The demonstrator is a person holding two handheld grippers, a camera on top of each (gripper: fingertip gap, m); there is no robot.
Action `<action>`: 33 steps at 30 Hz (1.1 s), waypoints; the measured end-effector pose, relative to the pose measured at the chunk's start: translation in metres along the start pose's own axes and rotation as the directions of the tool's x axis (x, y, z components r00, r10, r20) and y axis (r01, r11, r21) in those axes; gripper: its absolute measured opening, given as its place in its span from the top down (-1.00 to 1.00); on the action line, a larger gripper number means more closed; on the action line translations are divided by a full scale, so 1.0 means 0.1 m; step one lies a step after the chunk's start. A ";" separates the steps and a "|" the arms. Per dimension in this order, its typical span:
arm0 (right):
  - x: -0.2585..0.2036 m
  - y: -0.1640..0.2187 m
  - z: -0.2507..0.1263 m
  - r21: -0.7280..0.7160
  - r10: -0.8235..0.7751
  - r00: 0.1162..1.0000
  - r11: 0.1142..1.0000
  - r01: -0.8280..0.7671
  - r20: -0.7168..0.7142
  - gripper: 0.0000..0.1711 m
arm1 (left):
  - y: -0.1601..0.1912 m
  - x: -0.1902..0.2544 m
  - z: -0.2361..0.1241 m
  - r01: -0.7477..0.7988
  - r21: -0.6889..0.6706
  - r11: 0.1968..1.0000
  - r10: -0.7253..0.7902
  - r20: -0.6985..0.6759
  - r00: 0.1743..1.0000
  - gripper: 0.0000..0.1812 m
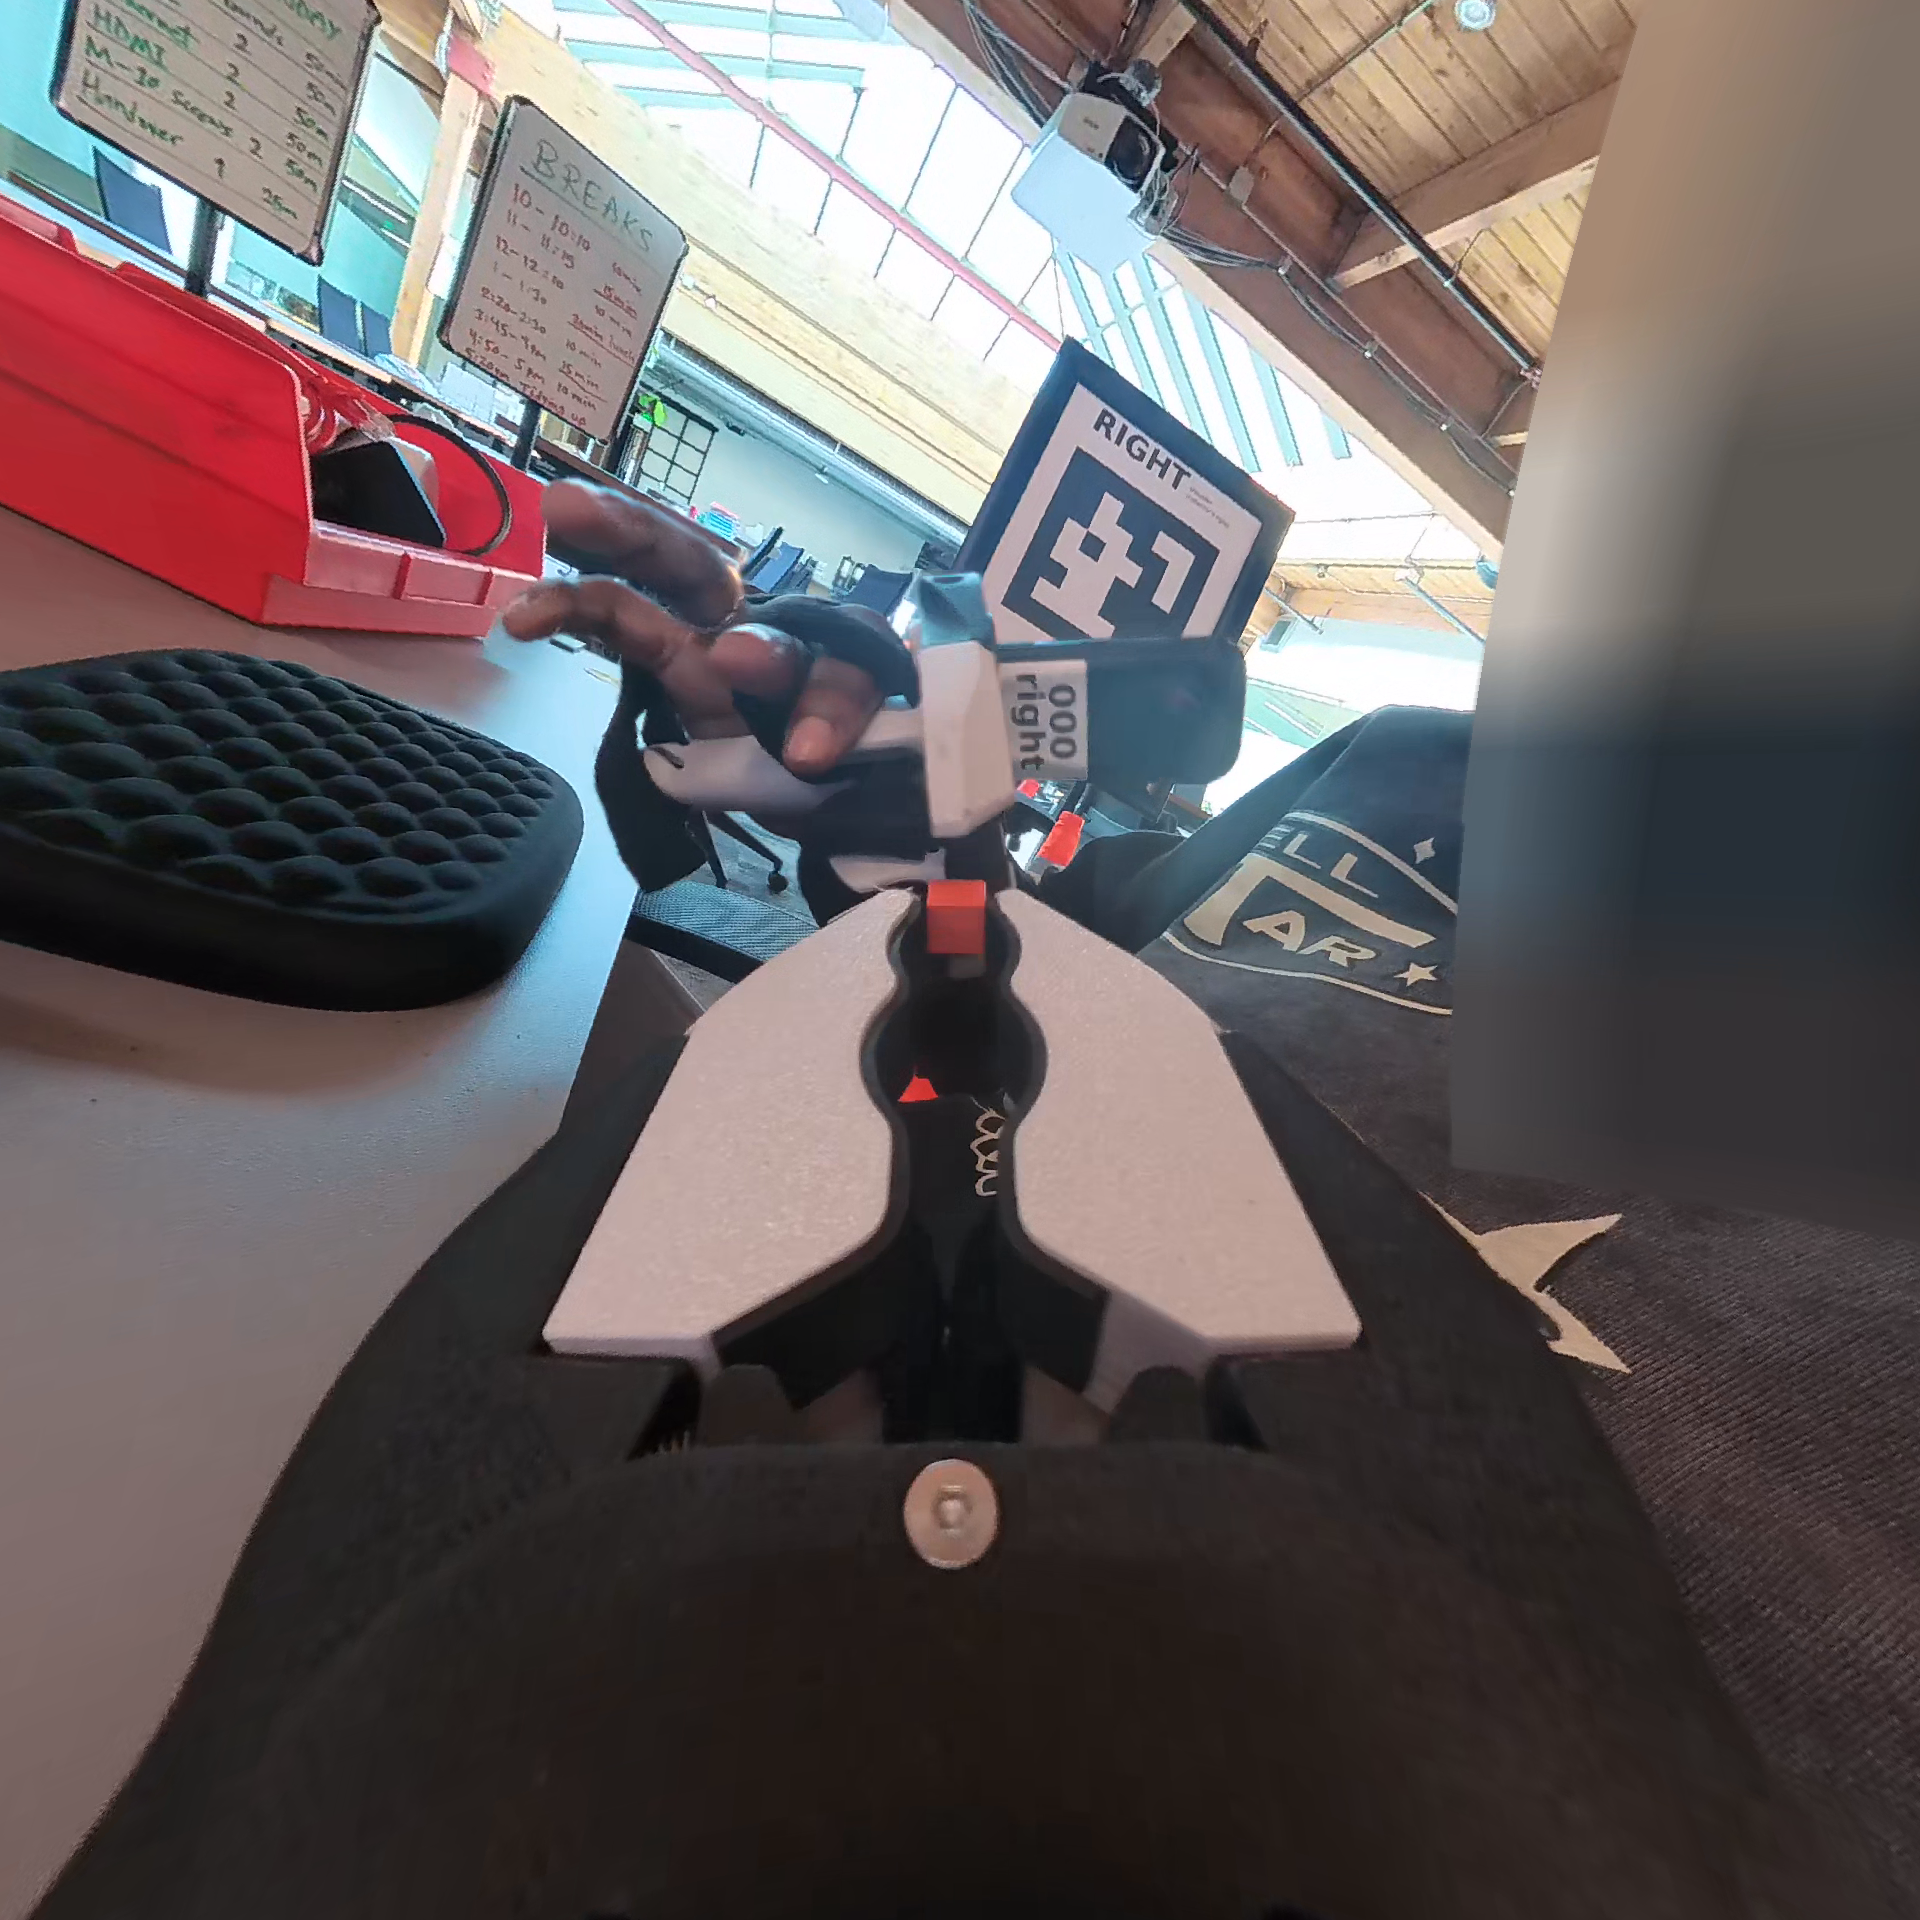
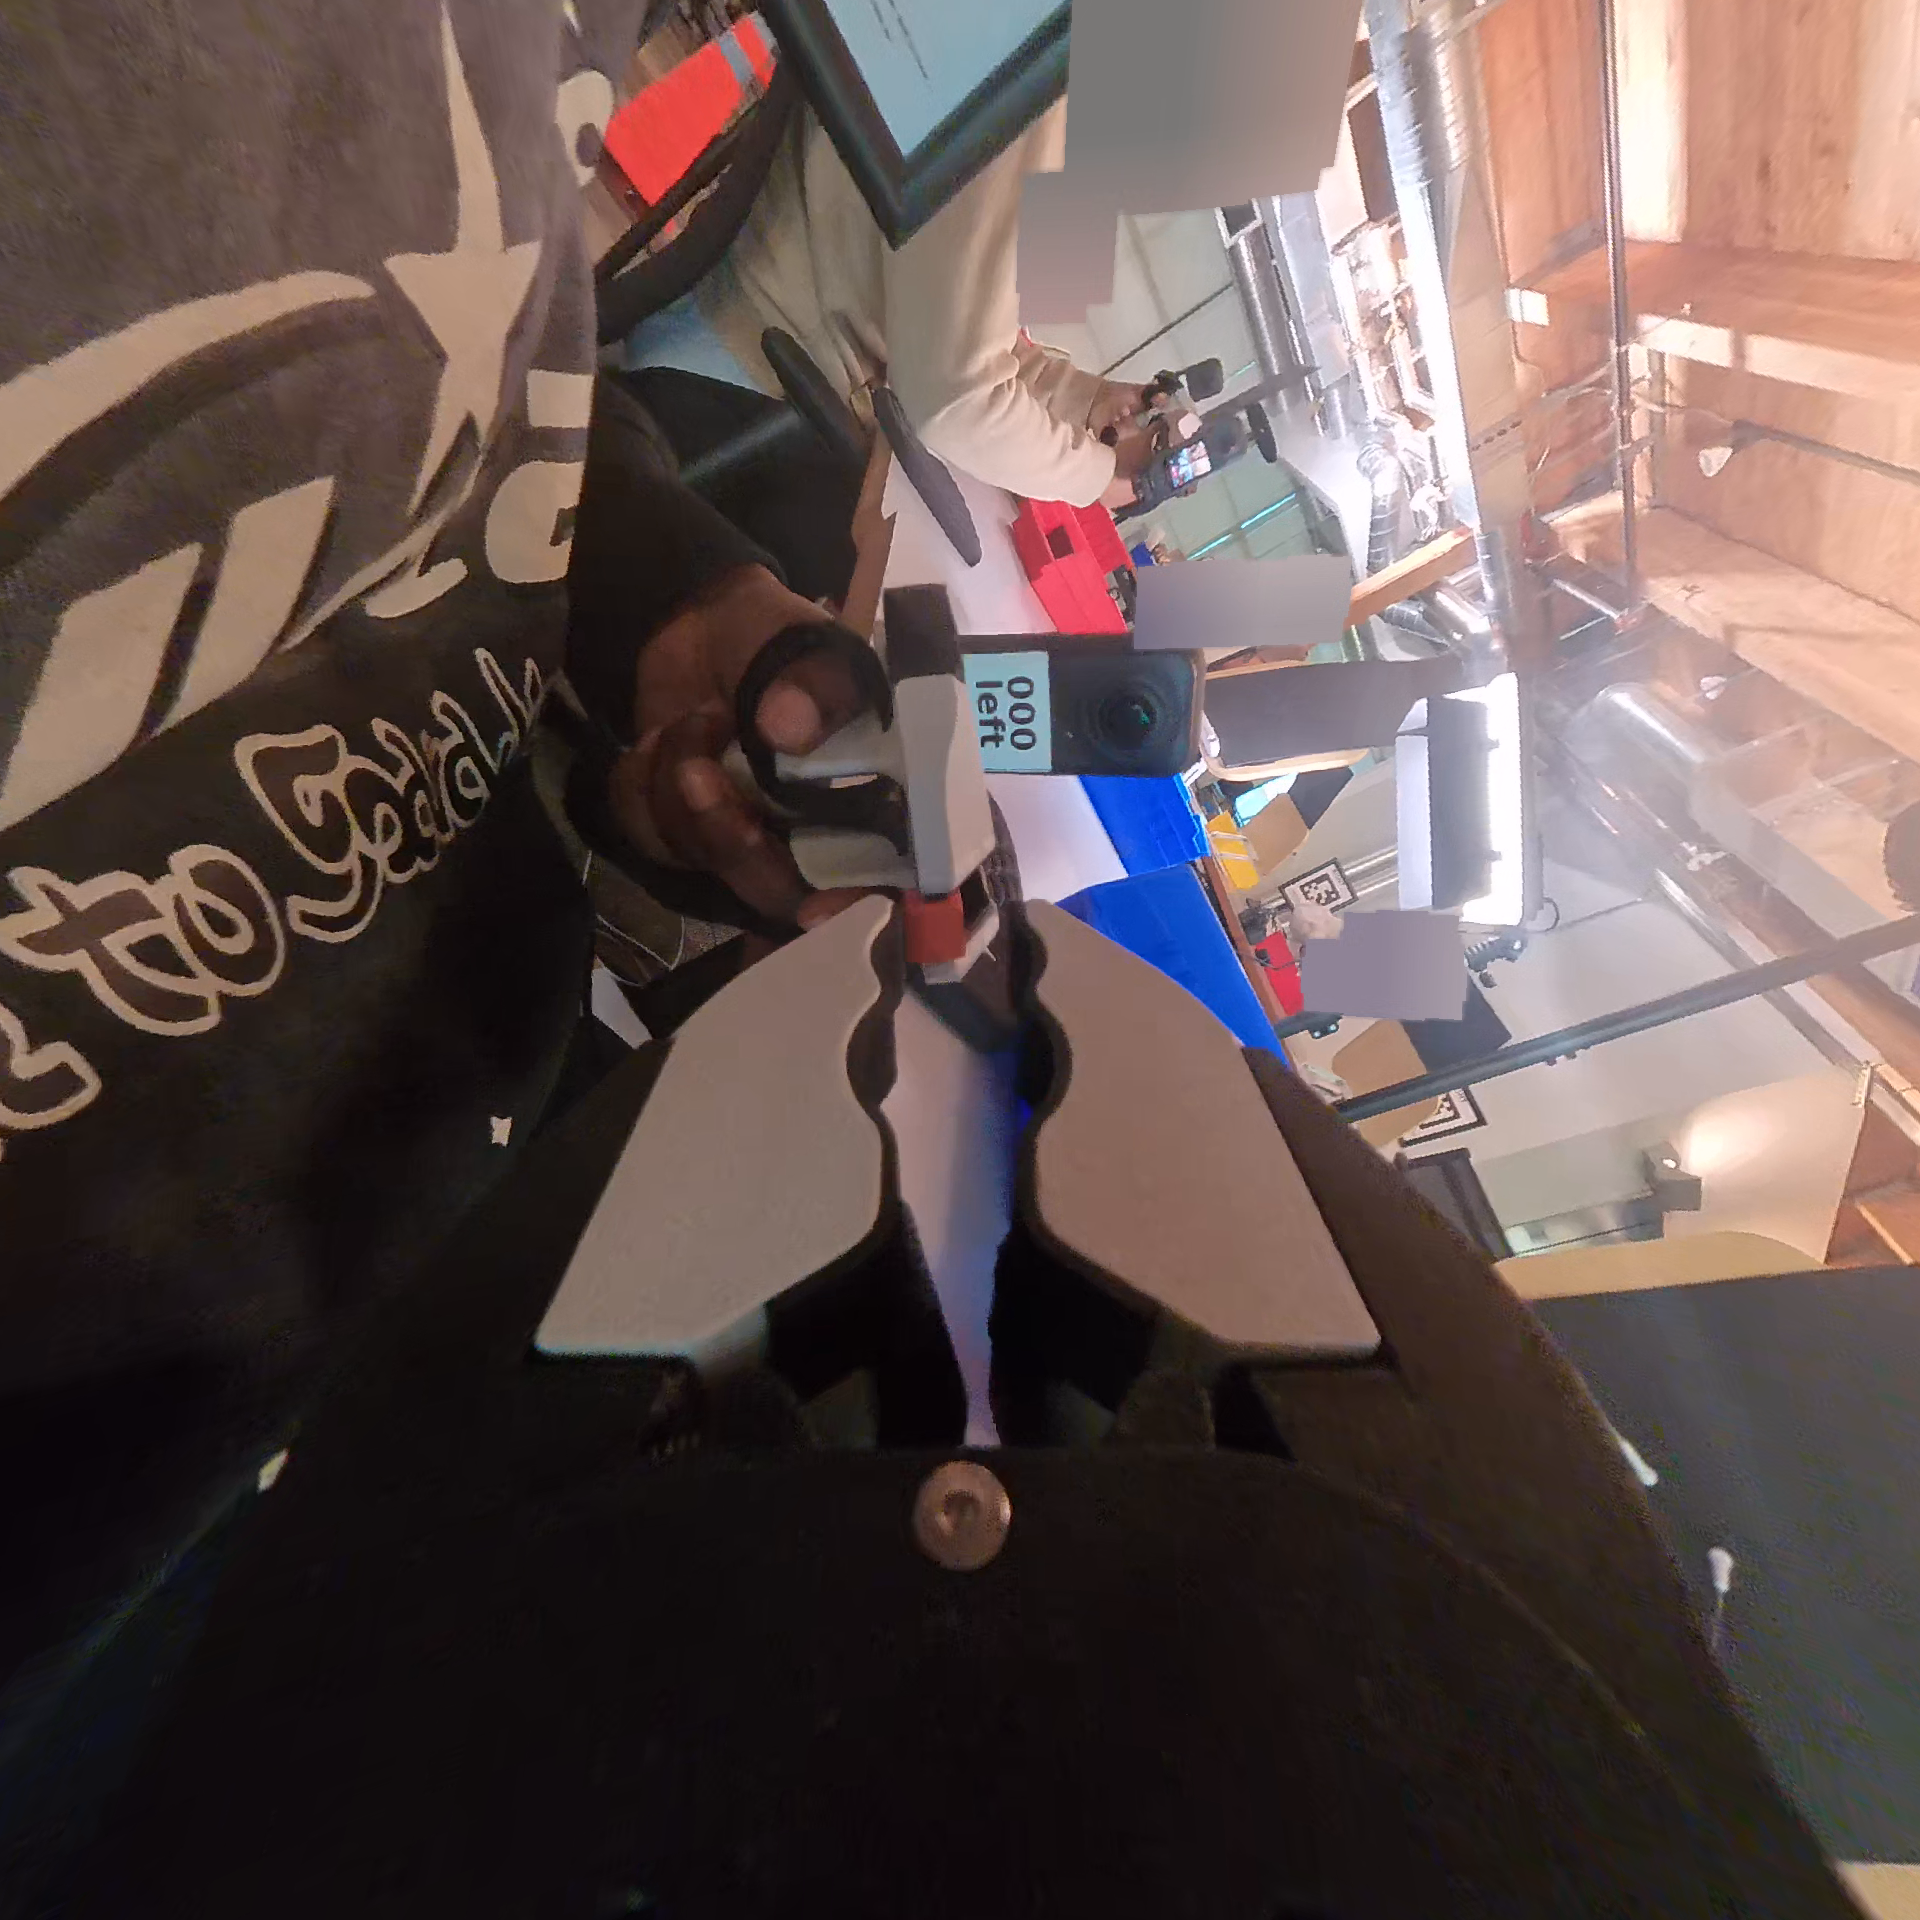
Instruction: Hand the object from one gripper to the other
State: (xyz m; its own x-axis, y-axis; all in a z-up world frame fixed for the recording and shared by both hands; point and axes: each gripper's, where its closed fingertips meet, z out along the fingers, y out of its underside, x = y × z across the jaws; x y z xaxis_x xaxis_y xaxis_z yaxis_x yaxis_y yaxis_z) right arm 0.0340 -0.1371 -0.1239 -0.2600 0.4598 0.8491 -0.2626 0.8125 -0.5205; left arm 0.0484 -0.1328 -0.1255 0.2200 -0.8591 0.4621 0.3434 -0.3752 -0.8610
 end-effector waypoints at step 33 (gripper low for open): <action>0.06 0.06 -0.02 -0.198 0.941 -0.078 -0.012 -0.980 0.329 0.87 | -0.10 -0.15 0.03 -0.872 -0.342 0.350 0.918 0.312 0.246 0.89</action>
State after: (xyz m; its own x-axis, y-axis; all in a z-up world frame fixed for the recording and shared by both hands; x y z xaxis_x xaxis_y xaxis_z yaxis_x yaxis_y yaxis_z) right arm 0.0321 -0.1285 -0.1218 -0.5326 0.6106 -0.5861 0.4419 -0.3899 -0.8079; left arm 0.0446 -0.1151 -0.1228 0.6543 -0.4468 -0.6101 -0.3839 0.4989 -0.7770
